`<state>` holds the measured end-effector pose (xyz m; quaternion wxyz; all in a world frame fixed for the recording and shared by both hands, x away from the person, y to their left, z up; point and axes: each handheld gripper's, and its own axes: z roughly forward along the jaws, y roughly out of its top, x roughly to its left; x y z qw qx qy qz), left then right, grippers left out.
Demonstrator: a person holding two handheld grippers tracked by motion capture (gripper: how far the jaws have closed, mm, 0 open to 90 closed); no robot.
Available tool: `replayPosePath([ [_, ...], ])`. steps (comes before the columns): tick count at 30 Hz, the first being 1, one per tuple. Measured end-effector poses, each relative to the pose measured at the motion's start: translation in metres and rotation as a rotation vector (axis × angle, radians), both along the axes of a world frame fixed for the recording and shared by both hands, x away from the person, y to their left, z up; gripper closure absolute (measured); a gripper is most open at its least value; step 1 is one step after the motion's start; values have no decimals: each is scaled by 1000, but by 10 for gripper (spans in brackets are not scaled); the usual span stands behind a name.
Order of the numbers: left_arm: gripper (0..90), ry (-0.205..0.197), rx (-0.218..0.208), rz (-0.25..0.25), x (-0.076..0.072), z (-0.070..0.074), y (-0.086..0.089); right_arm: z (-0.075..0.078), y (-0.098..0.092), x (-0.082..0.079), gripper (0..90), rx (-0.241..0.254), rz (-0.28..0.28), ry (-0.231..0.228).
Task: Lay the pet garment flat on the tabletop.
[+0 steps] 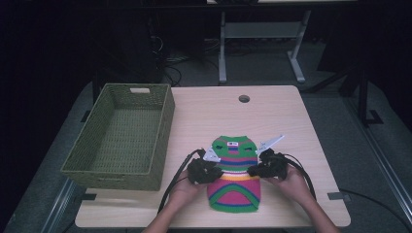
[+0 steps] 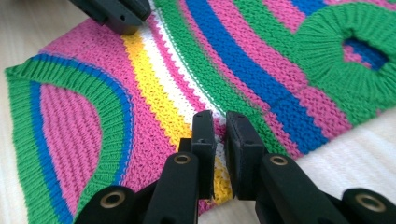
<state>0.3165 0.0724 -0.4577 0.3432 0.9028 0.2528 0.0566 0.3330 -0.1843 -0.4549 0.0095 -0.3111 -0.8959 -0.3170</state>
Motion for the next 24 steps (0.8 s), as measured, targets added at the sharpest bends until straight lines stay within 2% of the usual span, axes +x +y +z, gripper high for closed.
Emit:
replayPosePath([
  [11, 797, -6, 4, 22, 12, -1, -5, -3, -7, 10, 785, 19, -62, -7],
  [15, 796, -7, -17, 49, 17, -3, -7, -3, -9, 14, 779, 30, -88, -2],
  [24, 785, 1, -25, 79, 29, -3, -10, -4, -12, 22, 750, 30, -122, -29],
])
